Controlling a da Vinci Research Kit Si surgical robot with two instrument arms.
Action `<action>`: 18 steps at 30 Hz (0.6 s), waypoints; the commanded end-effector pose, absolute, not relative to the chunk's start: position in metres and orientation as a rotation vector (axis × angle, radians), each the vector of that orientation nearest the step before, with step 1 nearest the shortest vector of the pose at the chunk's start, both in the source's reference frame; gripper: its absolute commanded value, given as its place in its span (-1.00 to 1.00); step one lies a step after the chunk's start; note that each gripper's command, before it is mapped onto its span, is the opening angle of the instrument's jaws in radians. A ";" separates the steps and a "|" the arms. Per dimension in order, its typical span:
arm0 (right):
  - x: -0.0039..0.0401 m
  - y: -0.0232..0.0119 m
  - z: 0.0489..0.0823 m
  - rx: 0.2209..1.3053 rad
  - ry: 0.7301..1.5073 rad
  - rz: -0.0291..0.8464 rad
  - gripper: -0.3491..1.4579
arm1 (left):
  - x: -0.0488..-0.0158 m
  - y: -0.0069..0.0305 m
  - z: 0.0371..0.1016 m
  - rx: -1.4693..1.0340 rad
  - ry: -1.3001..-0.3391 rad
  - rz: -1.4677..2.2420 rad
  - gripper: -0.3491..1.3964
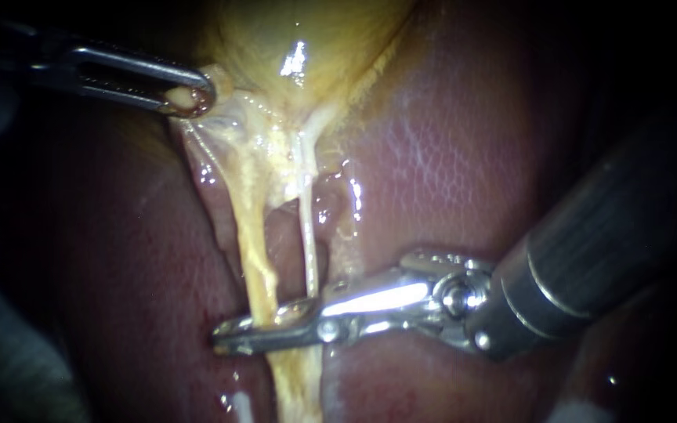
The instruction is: Going back first clip left tube
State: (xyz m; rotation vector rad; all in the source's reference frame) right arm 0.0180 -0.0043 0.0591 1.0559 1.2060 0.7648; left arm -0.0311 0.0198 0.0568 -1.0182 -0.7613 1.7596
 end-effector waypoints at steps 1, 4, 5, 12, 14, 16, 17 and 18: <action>0.0180 -0.0043 0.0591 1.056 1.206 0.765 -1.00 | -0.0311 0.0198 0.0568 -1.018 -0.761 1.760 -1.00; 0.0180 -0.0043 0.0591 1.058 1.205 0.763 -1.00 | -0.0311 0.0198 0.0568 -1.018 -0.761 1.760 -1.00; 0.0181 -0.0044 0.0591 1.053 1.208 0.758 -0.90 | -0.0311 0.0198 0.0568 -1.018 -0.761 1.760 -1.00; 0.0195 -0.0056 0.0614 1.022 1.215 0.730 -0.16 | -0.0311 0.0198 0.0568 -1.018 -0.761 1.760 -1.00; 0.0196 -0.0060 0.0626 1.003 1.202 0.714 -0.13 | -0.0311 0.0198 0.0568 -1.018 -0.761 1.760 -1.00; 0.0195 -0.0062 0.0637 0.966 1.176 0.683 -0.11 | -0.0311 0.0198 0.0568 -1.018 -0.761 1.760 -1.00; 0.0193 -0.0062 0.0641 0.945 1.159 0.673 -0.10 | -0.0311 0.0198 0.0568 -1.018 -0.761 1.760 -1.00; 0.0192 -0.0060 0.0644 0.920 1.145 0.669 -0.09 | -0.0311 0.0198 0.0568 -1.018 -0.761 1.760 -1.00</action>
